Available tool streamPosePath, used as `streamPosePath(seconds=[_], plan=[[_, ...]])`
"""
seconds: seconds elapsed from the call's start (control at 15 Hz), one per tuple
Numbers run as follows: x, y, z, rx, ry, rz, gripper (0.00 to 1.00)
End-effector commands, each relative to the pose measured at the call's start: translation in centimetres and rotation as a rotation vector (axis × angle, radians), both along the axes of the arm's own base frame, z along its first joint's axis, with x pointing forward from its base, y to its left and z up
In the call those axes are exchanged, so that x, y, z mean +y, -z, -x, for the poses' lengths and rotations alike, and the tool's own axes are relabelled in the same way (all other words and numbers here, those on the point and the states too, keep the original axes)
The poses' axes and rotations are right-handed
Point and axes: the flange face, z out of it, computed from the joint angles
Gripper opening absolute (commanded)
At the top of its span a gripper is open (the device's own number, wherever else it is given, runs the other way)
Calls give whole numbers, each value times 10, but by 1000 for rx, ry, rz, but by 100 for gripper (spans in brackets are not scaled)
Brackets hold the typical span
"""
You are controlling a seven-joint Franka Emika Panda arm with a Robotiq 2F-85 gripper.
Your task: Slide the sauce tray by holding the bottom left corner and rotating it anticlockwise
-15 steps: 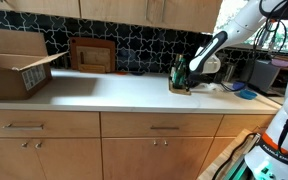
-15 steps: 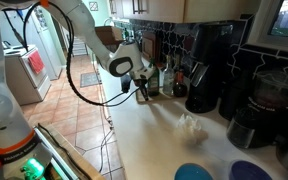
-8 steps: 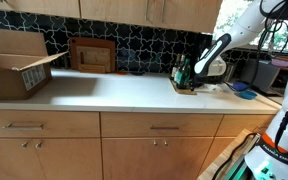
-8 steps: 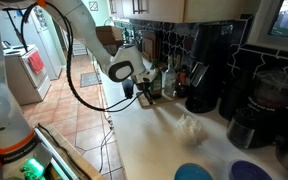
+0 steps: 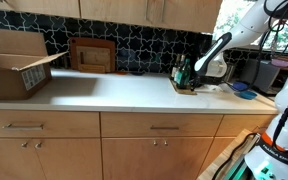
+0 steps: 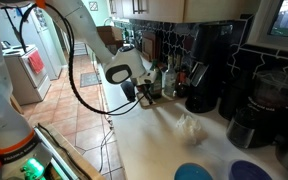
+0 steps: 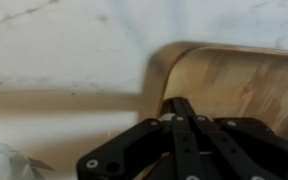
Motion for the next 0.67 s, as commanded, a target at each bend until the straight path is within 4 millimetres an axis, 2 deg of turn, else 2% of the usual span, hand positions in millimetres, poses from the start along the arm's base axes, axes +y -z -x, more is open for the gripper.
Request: streamPosePath(seconds=[0.0,0.6], plan=[[9,41,17,89,-35,-56,0],[24,24,10,85,-28,-170,0]])
